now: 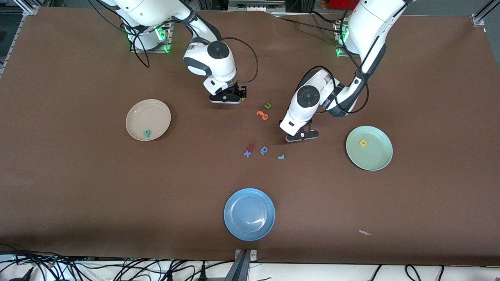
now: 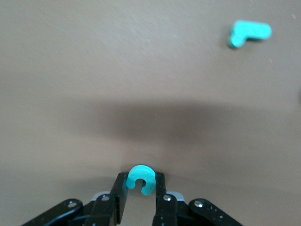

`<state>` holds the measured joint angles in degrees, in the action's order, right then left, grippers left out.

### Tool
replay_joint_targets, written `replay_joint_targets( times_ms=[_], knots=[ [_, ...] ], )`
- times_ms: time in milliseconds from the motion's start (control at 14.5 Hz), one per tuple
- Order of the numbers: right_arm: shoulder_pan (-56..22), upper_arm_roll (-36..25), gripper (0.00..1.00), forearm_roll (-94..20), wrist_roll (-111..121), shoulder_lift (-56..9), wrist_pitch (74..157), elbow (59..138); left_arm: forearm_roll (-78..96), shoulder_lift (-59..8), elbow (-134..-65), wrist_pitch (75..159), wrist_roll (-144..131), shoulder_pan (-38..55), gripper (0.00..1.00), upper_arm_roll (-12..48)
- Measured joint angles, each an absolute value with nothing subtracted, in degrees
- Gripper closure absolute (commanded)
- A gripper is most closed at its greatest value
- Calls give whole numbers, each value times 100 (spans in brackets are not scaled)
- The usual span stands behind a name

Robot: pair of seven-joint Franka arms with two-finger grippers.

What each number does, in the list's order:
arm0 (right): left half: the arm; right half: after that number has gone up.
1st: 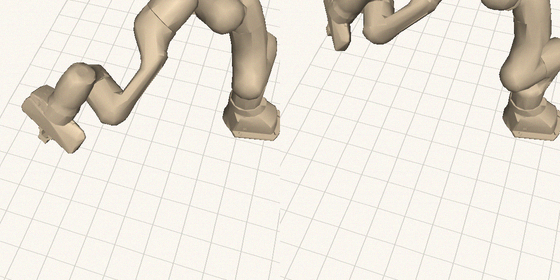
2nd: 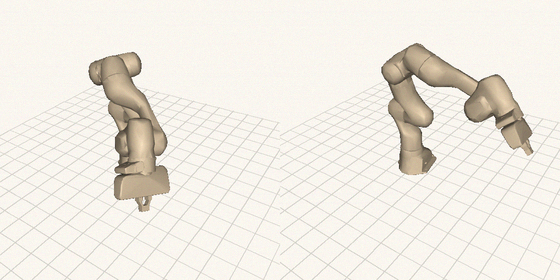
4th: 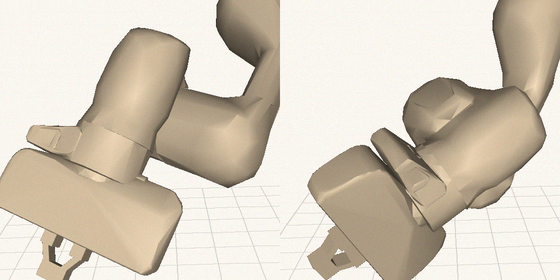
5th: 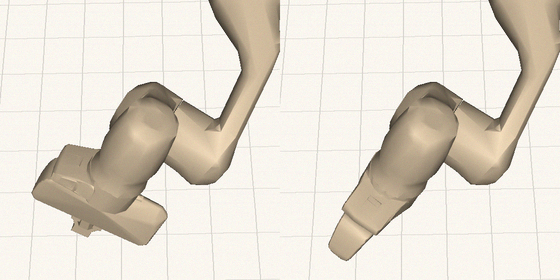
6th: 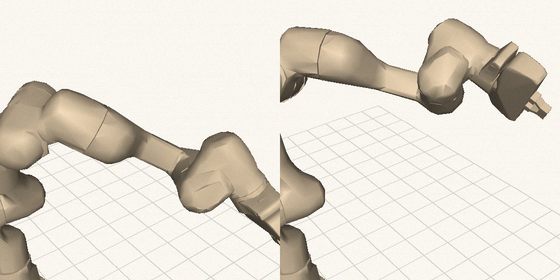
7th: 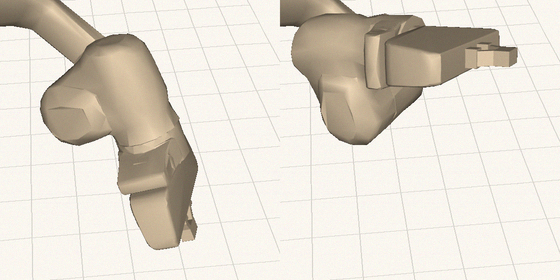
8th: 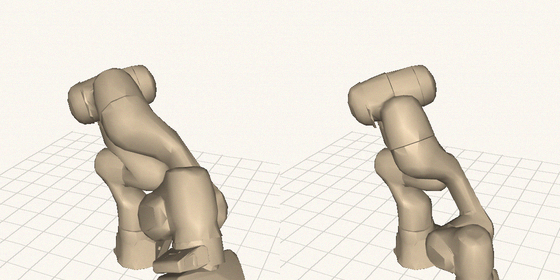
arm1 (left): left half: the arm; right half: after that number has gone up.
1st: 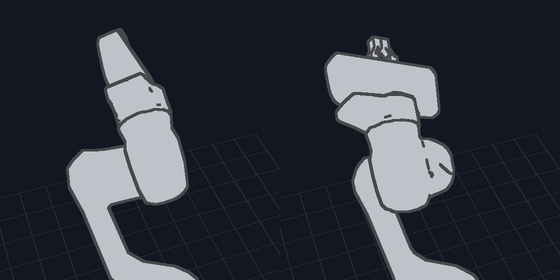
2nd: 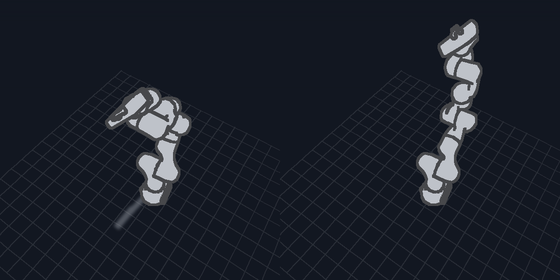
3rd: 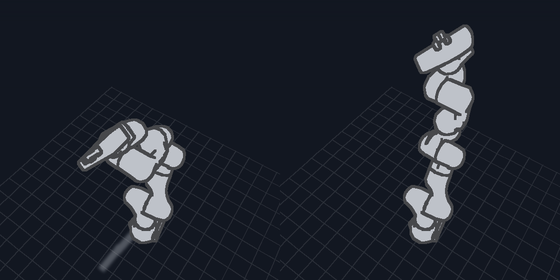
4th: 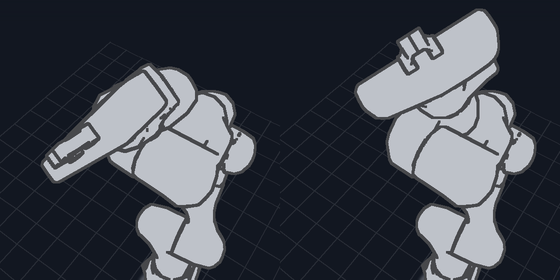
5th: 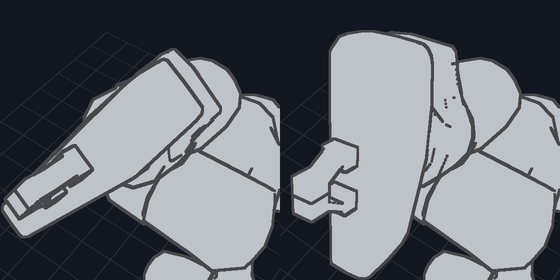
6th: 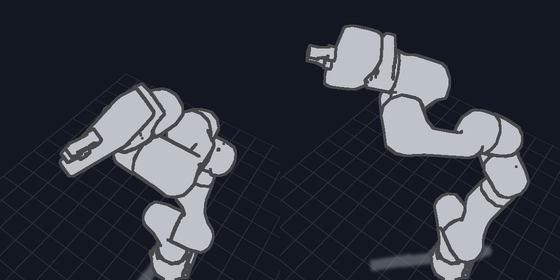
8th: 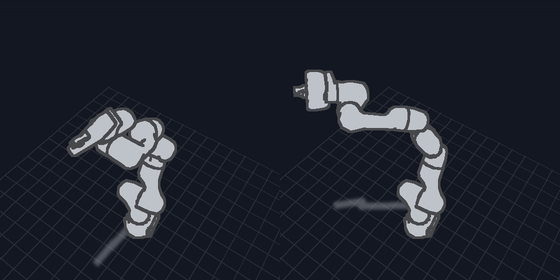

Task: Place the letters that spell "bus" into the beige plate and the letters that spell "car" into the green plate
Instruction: 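Place the teal c on the green plate with the left gripper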

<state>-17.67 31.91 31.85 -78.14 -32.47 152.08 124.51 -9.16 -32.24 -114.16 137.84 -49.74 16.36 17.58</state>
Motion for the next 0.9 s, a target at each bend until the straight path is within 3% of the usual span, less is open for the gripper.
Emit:
replay_joint_targets(
  times_ms=[346, 899],
  knots=[
    [-1798, 3186, 17, 3185, -7906, -3279, 15205, 12166, -963, -3212, -10382, 12084, -4056, 1254, 83, 1726],
    [-1916, 3094, 21, 3256, -7996, -3503, 15196, 12085, -1296, -3076, -10286, 11317, -910, -431, 81, 1696]
  ],
)
